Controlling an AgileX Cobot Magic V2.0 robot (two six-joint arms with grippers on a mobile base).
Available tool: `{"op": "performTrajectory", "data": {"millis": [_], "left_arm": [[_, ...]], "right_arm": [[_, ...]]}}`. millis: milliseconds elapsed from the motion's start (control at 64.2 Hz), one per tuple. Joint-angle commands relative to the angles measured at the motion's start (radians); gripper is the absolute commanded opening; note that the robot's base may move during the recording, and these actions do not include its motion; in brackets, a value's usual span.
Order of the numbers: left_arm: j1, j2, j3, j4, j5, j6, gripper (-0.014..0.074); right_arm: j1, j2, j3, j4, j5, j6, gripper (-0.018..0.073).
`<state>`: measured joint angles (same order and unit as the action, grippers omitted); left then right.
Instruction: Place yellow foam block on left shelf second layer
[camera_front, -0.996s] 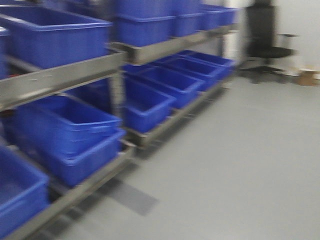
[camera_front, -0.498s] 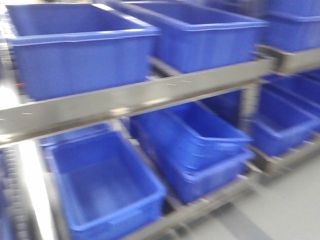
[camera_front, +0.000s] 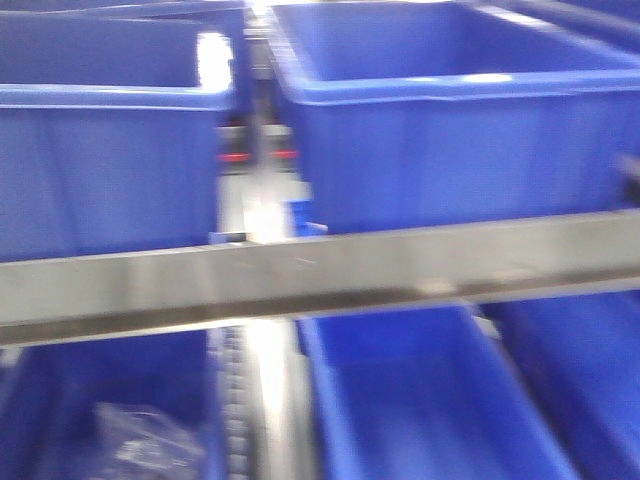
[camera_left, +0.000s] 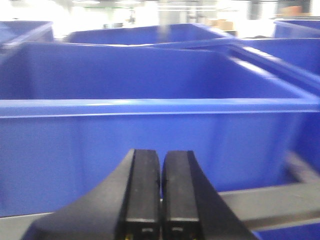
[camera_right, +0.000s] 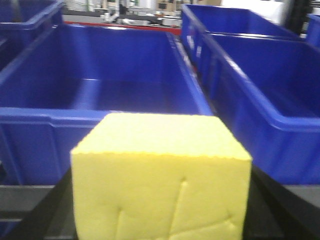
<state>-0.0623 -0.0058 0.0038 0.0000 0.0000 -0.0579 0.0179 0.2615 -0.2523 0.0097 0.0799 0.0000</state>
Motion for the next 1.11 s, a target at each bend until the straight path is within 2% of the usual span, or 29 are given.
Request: {"op": "performTrajectory", "data": {"millis": [0, 1090], "left_arm": [[0.0, -0.021, 0.027, -0.006, -0.082, -0.003, 0.0124], [0.0, -0.021, 0.027, -0.006, -0.082, -0.003, 0.0124]], "right_arm": [[-0.005, 0.009, -0.029, -0.01, -0.096, -0.014, 0.0517], [-0.005, 0.009, -0.029, -0.01, -0.096, -0.014, 0.0517]]}}
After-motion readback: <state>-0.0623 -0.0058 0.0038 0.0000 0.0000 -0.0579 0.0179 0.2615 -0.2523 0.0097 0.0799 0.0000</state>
